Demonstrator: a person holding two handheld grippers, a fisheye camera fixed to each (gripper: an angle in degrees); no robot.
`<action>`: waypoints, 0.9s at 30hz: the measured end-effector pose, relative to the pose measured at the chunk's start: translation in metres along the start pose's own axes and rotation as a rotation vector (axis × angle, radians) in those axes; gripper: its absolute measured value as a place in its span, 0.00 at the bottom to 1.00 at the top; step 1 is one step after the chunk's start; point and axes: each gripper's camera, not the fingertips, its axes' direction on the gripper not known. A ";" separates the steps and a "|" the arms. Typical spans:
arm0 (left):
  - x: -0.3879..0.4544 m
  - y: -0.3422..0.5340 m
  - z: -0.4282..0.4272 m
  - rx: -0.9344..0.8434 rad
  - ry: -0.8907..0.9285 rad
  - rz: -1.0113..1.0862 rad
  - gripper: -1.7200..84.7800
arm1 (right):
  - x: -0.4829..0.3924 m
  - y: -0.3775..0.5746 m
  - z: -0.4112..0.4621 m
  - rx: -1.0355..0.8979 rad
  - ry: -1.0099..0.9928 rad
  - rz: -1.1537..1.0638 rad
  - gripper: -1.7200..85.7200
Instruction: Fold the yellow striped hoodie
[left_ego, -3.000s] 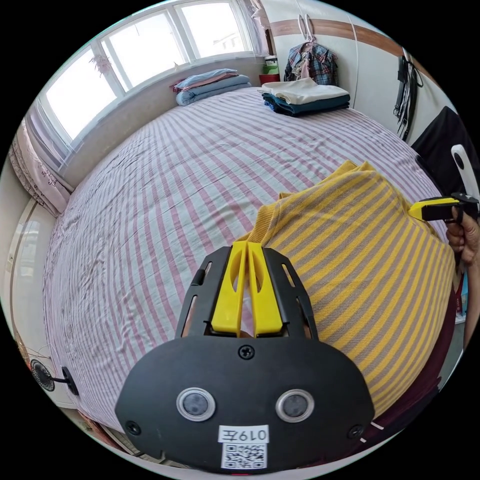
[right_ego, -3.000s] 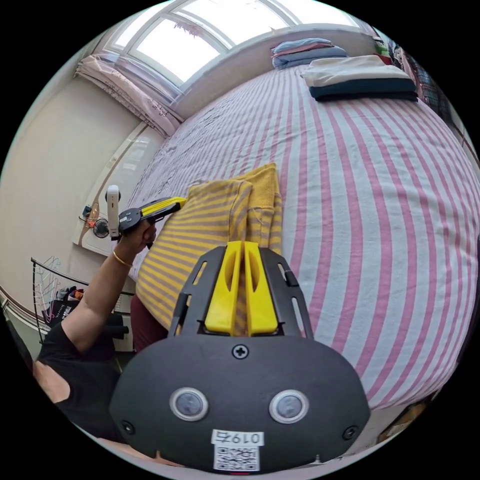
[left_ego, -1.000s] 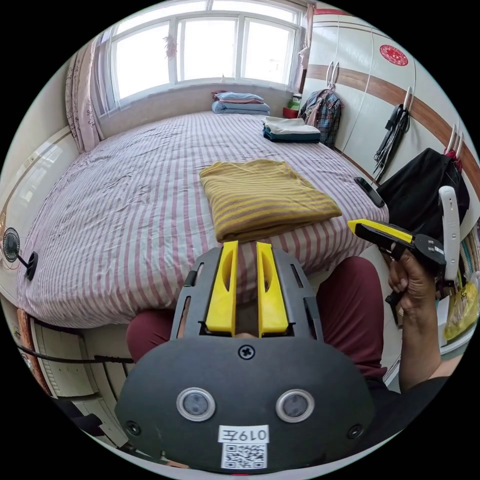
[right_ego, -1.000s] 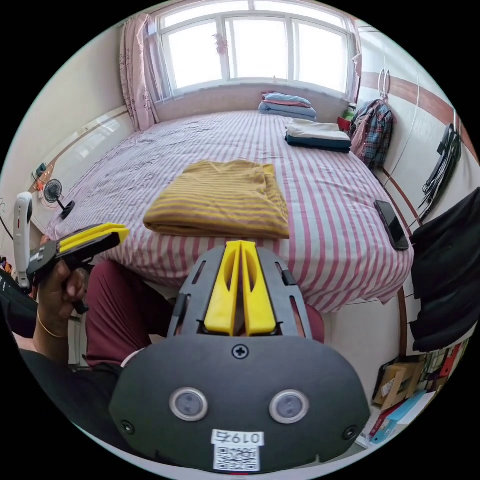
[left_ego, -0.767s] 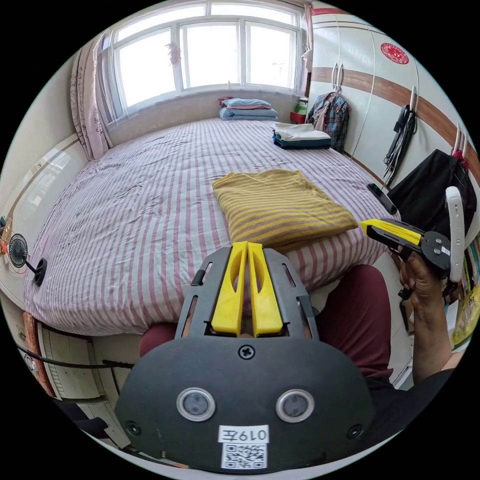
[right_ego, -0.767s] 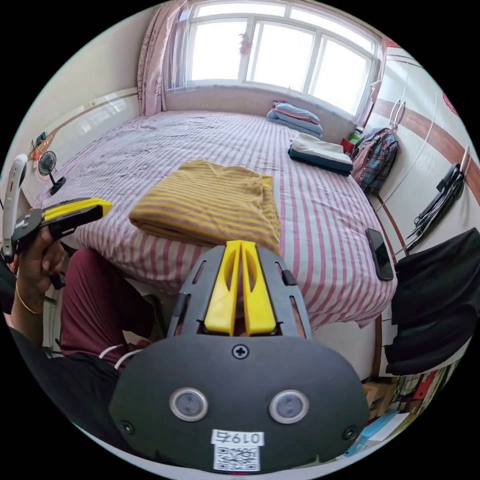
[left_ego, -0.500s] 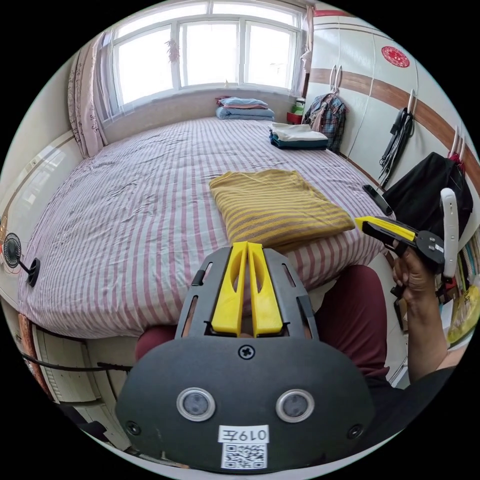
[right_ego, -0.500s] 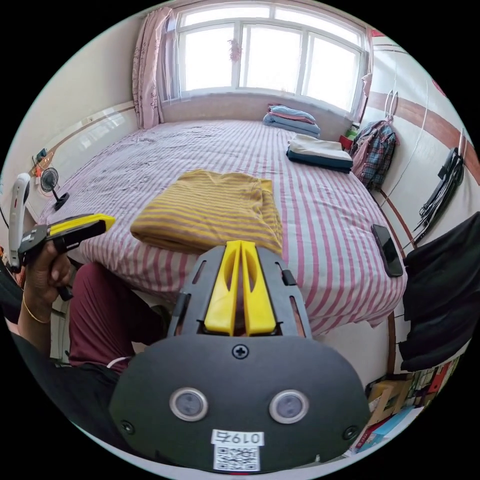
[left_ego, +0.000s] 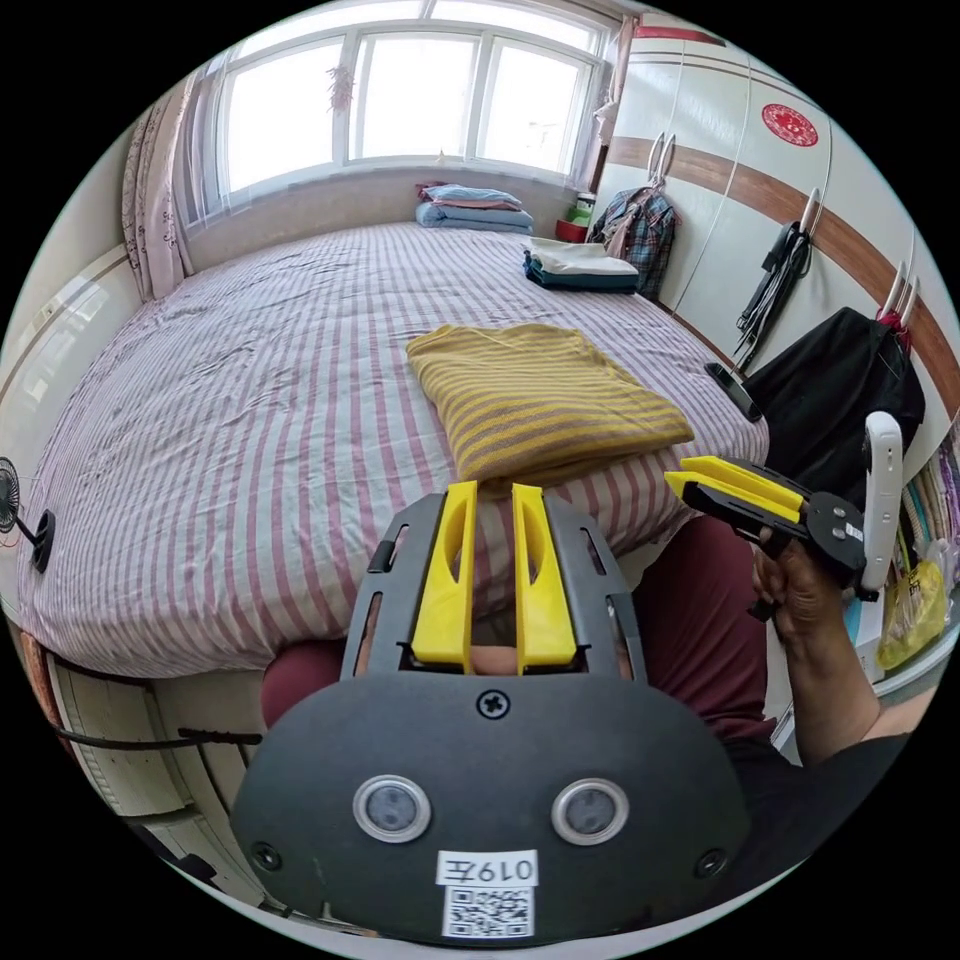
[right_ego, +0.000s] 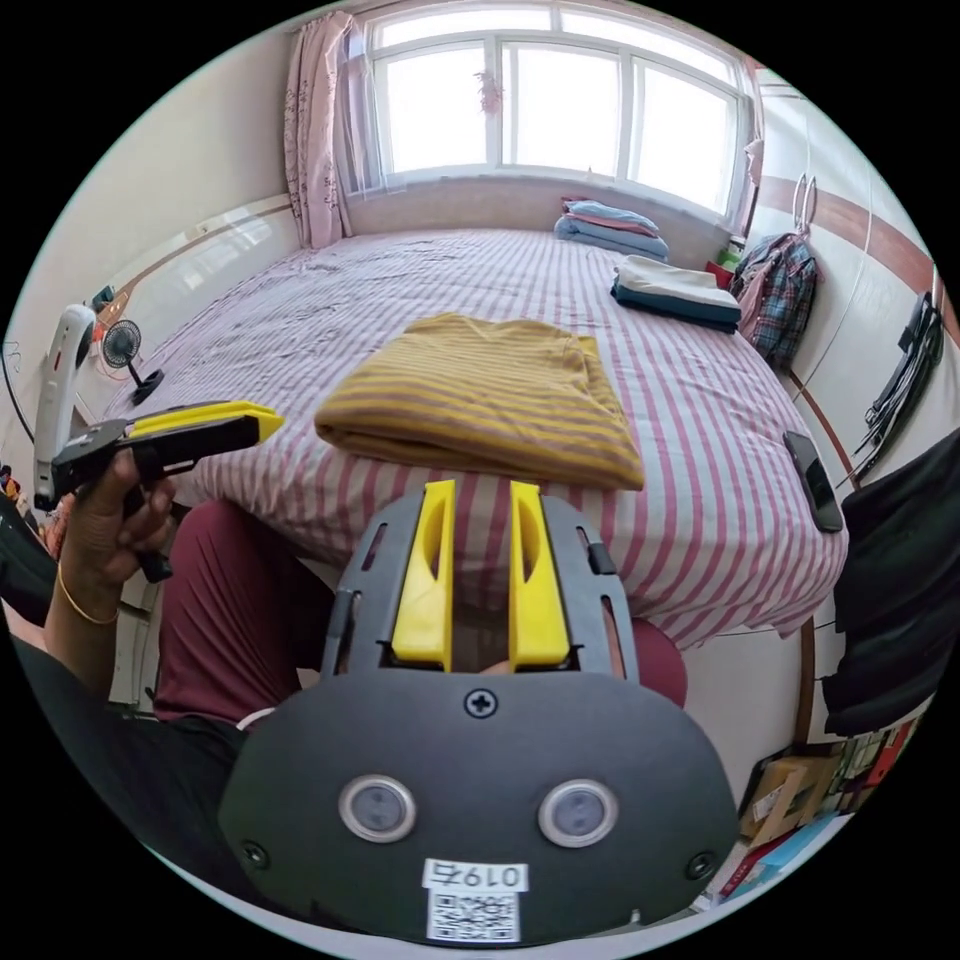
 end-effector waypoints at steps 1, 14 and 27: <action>-0.003 -0.001 0.002 -0.001 0.001 0.001 0.06 | 0.010 0.003 0.006 -0.013 -0.014 0.010 0.12; -0.145 -0.072 0.065 -0.004 0.265 -0.137 0.11 | 0.194 0.048 0.087 0.049 -0.757 0.492 0.19; -0.284 -0.151 0.218 -0.270 0.727 -0.385 0.13 | 0.296 0.086 0.191 0.109 -1.046 0.863 0.21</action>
